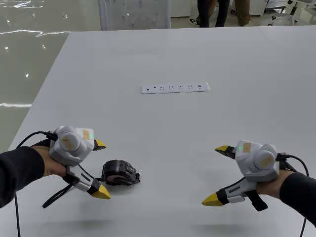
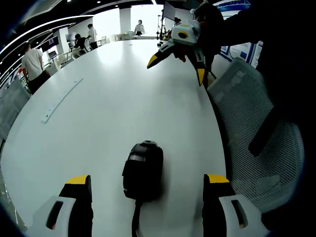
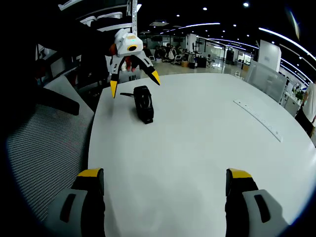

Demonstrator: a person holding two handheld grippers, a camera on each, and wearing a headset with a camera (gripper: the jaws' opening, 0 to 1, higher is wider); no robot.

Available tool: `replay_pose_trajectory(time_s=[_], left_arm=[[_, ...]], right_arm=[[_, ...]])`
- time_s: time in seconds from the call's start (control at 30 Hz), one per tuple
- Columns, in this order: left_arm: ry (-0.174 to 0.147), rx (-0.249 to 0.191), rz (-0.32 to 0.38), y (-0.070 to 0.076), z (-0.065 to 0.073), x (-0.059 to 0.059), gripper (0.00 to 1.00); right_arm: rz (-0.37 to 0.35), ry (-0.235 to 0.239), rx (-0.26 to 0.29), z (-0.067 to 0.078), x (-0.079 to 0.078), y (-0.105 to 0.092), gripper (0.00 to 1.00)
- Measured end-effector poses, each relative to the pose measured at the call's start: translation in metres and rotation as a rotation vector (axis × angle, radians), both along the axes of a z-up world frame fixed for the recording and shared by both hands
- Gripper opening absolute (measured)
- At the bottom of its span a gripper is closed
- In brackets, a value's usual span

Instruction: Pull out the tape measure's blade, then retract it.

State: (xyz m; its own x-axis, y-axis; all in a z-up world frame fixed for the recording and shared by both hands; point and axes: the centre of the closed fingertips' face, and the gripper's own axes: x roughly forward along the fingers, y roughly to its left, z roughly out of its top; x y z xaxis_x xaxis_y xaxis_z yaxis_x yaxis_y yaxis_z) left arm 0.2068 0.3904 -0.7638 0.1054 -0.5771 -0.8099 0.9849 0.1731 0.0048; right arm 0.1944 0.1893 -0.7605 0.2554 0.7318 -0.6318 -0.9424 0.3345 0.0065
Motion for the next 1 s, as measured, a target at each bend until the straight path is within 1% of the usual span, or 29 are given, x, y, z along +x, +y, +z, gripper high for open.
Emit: replay_pose_trajectory(time_s=[0.07, 0.1, 0.13, 0.17, 0.2, 0.23, 0.27, 0.3, 0.37, 0.4, 0.47, 0.53, 0.6, 0.63, 0.67, 0.7, 0.77, 0.8, 0.83, 0.9, 0.93, 0.97, 1.0], left_arm=[[-0.003, 0.024, -0.032, -0.003, -0.004, 0.002, 0.83], [0.007, 0.032, -0.037, -0.005, -0.008, 0.002, 0.81], [0.009, 0.033, -0.052, -0.007, -0.009, 0.001, 0.79], [0.004, 0.039, -0.091, -0.010, -0.012, 0.002, 0.76], [-0.003, 0.052, -0.087, -0.010, -0.014, 0.003, 0.73], [-0.003, 0.059, -0.091, -0.011, -0.015, 0.004, 0.71], [0.017, 0.071, -0.089, -0.011, -0.018, 0.003, 0.68], [0.018, 0.080, -0.083, -0.010, -0.020, 0.004, 0.65], [-0.021, 0.099, -0.099, -0.009, -0.023, 0.011, 0.57], [-0.020, 0.096, -0.094, -0.009, -0.024, 0.013, 0.55], [0.007, 0.074, -0.056, -0.013, -0.023, 0.014, 0.51], [-0.010, 0.071, -0.062, -0.015, -0.023, 0.016, 0.48], [-0.023, 0.088, -0.081, -0.015, -0.026, 0.015, 0.44], [-0.015, 0.099, -0.098, -0.015, -0.028, 0.013, 0.39], [0.000, 0.110, -0.105, -0.014, -0.032, 0.008, 0.35], [-0.016, 0.114, -0.108, -0.014, -0.032, 0.011, 0.35], [-0.007, 0.116, -0.088, -0.014, -0.032, 0.013, 0.35], [-0.019, 0.124, -0.094, -0.014, -0.033, 0.012, 0.35], [-0.022, 0.130, -0.101, -0.014, -0.033, 0.011, 0.34], [-0.014, 0.139, -0.090, -0.014, -0.033, 0.012, 0.34], [-0.004, 0.148, -0.084, -0.013, -0.034, 0.013, 0.34], [-0.004, 0.152, -0.085, -0.013, -0.034, 0.012, 0.34], [-0.005, 0.156, -0.079, -0.013, -0.035, 0.013, 0.34]], right_arm=[[0.042, -0.017, 0.024, 0.003, 0.002, 0.013, 0.95], [0.050, -0.015, 0.019, 0.001, 0.005, 0.019, 0.94], [0.065, -0.009, 0.014, -0.001, 0.005, 0.024, 0.93], [0.090, -0.007, 0.007, -0.003, 0.006, 0.031, 0.92], [0.105, -0.008, 0.007, -0.004, 0.007, 0.036, 0.91], [0.116, -0.008, 0.007, -0.004, 0.007, 0.041, 0.89], [0.138, -0.007, 0.006, -0.006, 0.008, 0.049, 0.87], [0.154, -0.012, 0.001, -0.007, 0.008, 0.054, 0.85], [0.168, -0.015, 0.001, -0.010, 0.011, 0.067, 0.83], [0.171, -0.010, 0.003, -0.012, 0.012, 0.072, 0.83], [0.186, -0.001, -0.001, -0.017, 0.013, 0.085, 0.81], [0.207, 0.001, -0.005, -0.022, 0.013, 0.097, 0.78], [0.217, 0.012, -0.004, -0.025, 0.013, 0.109, 0.76], [0.227, 0.012, -0.005, -0.026, 0.013, 0.114, 0.73], [0.232, 0.012, -0.008, -0.028, 0.013, 0.120, 0.71], [0.237, 0.013, -0.011, -0.029, 0.014, 0.124, 0.69], [0.242, 0.019, -0.014, -0.030, 0.015, 0.132, 0.61], [0.241, 0.024, -0.012, -0.030, 0.016, 0.135, 0.57], [0.242, 0.026, -0.018, -0.033, 0.016, 0.139, 0.54], [0.250, 0.030, -0.028, -0.037, 0.015, 0.144, 0.51], [0.264, 0.031, -0.047, -0.040, 0.014, 0.146, 0.46], [0.287, 0.020, -0.076, -0.043, 0.013, 0.146, 0.42], [0.295, 0.023, -0.075, -0.044, 0.011, 0.149, 0.38]])
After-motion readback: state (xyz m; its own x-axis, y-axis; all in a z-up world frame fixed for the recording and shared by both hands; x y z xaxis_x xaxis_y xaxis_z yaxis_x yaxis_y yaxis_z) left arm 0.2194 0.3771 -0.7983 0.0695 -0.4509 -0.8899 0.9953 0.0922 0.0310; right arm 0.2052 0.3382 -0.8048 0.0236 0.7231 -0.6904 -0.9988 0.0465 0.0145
